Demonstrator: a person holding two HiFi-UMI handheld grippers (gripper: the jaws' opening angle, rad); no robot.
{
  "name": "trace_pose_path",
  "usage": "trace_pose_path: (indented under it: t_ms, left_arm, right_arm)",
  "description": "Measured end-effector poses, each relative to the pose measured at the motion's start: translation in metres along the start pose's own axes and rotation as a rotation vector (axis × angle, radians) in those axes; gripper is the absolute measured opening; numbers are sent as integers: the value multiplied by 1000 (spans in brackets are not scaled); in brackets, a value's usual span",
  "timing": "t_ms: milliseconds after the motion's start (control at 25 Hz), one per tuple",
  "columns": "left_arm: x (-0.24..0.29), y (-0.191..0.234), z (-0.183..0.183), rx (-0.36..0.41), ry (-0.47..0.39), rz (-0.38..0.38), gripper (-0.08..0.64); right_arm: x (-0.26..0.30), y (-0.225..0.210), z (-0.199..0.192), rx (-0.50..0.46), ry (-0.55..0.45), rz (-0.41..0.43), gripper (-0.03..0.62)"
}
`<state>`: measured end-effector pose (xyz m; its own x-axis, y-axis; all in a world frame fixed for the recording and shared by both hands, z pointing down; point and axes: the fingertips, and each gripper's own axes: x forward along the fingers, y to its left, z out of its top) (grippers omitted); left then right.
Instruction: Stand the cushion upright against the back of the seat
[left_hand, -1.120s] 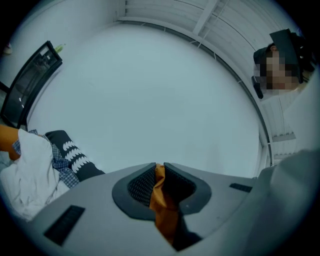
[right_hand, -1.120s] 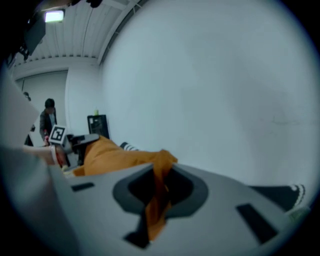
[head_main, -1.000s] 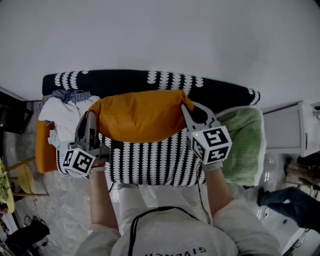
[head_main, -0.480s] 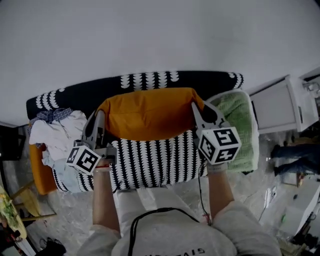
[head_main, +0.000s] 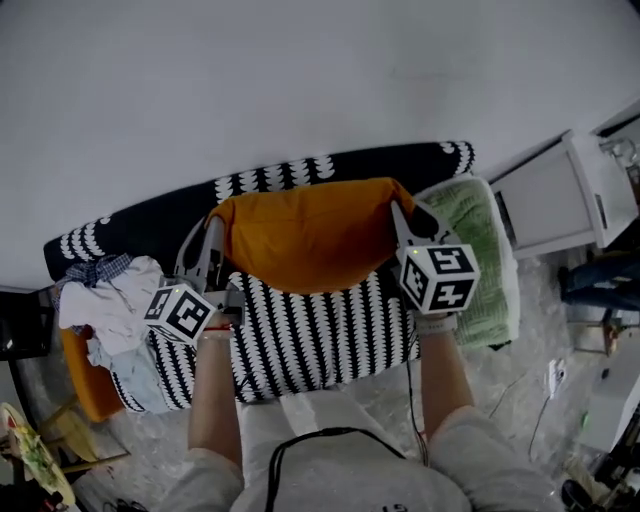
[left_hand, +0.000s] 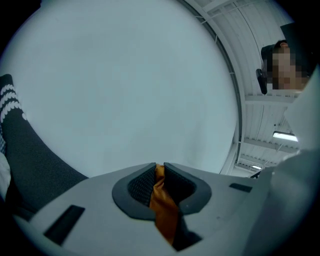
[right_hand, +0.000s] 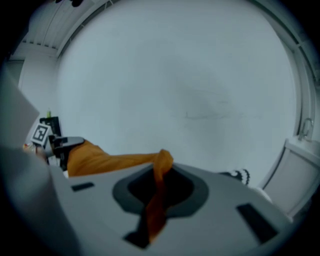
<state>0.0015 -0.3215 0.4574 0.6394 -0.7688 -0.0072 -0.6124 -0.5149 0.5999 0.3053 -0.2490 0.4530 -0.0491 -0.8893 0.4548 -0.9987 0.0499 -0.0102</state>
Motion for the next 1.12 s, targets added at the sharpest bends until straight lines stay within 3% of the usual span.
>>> trace_pose_path:
  t_ms: [280, 440, 600, 840, 960, 1120]
  left_arm:
    - [41, 26, 14, 3, -23, 50, 69]
    - [68, 45, 18, -16, -3, 73, 69]
    - [84, 50, 20, 56, 8, 87, 71]
    - [89, 59, 17, 118, 1, 128, 71]
    - [78, 74, 11, 112, -5, 178, 71]
    - [67, 68, 12, 117, -54, 147, 71]
  right_arm:
    - [58, -9, 25, -27, -20, 14, 49]
    - [97, -19, 31, -36, 21, 5, 49]
    - [122, -30, 31, -46, 42, -4, 49]
    - [132, -34, 26, -46, 47, -3, 49]
    - [129, -29, 24, -54, 44, 21, 49]
    - [123, -27, 23, -53, 23, 40, 49]
